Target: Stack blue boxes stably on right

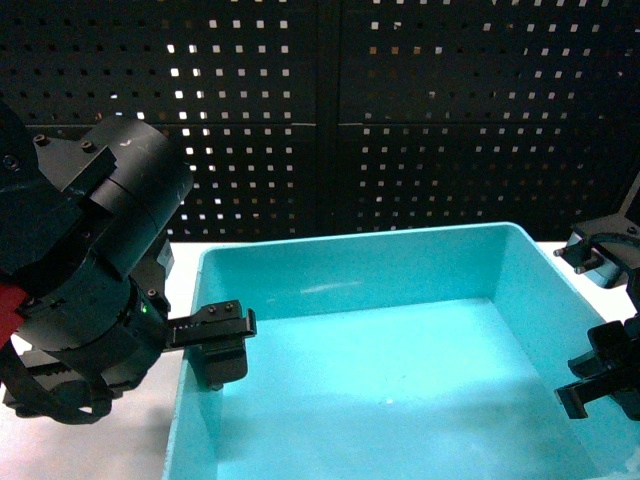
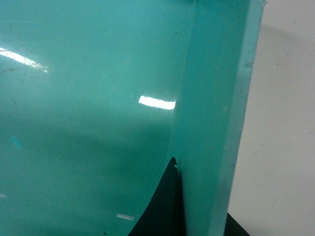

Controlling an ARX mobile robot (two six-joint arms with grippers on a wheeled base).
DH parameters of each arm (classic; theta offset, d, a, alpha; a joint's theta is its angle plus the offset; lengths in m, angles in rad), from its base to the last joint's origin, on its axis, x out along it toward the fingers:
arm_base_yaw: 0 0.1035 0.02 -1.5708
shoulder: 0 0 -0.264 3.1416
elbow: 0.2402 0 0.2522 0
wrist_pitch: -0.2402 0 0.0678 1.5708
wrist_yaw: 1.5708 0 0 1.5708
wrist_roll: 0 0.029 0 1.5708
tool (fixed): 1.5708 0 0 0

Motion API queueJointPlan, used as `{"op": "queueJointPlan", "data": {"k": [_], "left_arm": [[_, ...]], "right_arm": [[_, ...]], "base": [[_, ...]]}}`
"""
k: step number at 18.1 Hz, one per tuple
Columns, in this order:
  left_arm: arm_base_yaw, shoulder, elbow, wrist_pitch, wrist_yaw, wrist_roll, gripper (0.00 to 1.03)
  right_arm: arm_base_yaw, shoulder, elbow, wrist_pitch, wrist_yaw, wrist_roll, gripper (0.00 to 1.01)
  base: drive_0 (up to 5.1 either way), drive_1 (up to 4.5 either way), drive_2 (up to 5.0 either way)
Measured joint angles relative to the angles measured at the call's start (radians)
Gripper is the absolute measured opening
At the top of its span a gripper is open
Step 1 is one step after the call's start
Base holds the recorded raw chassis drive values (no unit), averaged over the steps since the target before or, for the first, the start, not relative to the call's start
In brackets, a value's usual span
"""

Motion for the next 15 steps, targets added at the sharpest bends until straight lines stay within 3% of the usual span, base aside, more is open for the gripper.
{"op": "queueJointPlan", "data": {"k": [2,5,8,9,15], "left_arm": [[-0.021,0.003,0.010,-0.031,0.012,-0.064,0.68],[-0.044,0.003,0.011,-0.031,0.022,-0.124,0.45],[-0.061,0.002,0.008,-0.026,0.023,-0.148,0.22],[-0.063,-0.002,0.002,-0.016,0.040,-0.117,0.08],[-0.058,-0.005,-0.014,0.045,0.038,-0.081,0.06]], "right_arm": [[-0.002,-0.003,-0.011,0.007,-0.001,0.001,0.02],[-0.006,-0.012,-0.028,0.015,-0.003,0.000,0.02],[-0.006,-0.017,-0.037,0.023,-0.004,-0.004,0.02],[-0.006,-0.017,-0.041,0.037,-0.004,-0.006,0.02],[-0.008,-0.023,-0.061,0.081,-0.016,-0.005,0.02]], "base": [[0.0,0.00,0.0],[0.0,0.00,0.0],[0.0,0.00,0.0],[0.0,0.00,0.0],[0.0,0.00,0.0]]}}
